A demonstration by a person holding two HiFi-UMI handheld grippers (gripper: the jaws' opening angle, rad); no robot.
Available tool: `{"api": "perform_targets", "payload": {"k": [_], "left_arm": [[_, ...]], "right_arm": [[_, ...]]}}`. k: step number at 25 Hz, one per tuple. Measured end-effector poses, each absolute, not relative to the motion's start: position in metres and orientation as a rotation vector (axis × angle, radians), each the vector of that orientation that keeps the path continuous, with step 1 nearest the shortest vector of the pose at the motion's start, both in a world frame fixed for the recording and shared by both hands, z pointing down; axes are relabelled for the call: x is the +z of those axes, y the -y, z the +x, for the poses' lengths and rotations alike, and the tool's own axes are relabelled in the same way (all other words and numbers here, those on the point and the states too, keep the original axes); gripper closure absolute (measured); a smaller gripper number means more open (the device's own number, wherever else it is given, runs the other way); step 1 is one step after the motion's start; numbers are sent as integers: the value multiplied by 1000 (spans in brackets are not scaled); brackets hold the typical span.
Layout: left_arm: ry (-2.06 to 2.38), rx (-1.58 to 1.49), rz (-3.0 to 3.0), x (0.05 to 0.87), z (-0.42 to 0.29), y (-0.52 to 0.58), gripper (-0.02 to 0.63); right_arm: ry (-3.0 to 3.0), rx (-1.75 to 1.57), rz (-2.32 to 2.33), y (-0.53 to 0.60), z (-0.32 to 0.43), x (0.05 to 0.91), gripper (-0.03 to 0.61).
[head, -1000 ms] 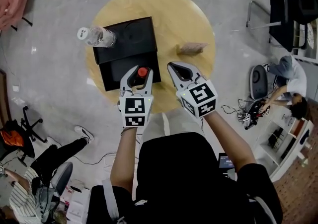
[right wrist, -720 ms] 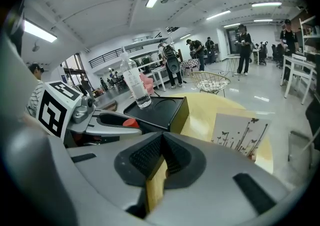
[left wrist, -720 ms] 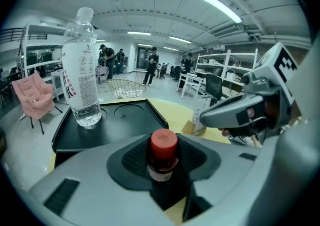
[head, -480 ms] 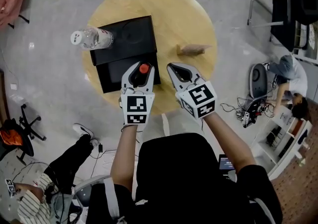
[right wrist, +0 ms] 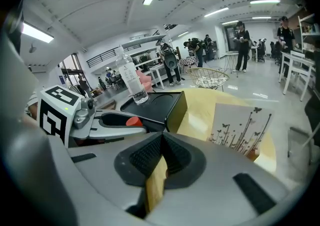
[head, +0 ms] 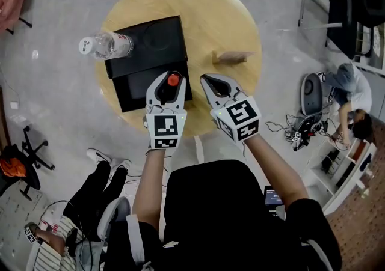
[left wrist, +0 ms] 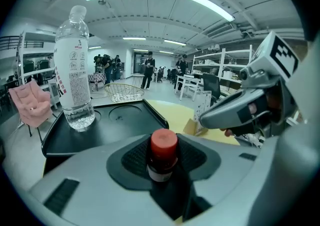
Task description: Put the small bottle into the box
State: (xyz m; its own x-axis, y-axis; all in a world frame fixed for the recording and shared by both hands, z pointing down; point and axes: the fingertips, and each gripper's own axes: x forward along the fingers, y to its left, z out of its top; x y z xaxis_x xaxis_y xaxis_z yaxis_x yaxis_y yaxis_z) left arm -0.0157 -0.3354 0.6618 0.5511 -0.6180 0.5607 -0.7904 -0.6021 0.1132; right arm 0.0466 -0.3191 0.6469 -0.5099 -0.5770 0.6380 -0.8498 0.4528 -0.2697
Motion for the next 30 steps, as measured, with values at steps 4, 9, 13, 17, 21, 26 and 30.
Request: {"api": "perform_targets", "payload": {"k": [4,9,13,17,21,26,30], "left_arm": [[1158,670,2439,662,-16,334,453],[1153,671,2444,659,-13,333,453],[1123,681,2462,662,-9,331,453],[1120,679,2471,661,-7,331,451],[1120,682,2483,656,-8,330,451],[1123,682,2492,651,-9,329,451],[1123,672,2503,643,-10,328,451]], "right_arm": [[2239,802,1196,316,47,649,578],[2239,807,1197,312,47,648,578],[2238,809,1198,313,45,650,578],[2235,811,1202,312,45,650,578],[2233,807,1206,309,44,647,578],[2239,801,1217,310,44,642,578],[2244,792,1226,311,44,636,578]]}}
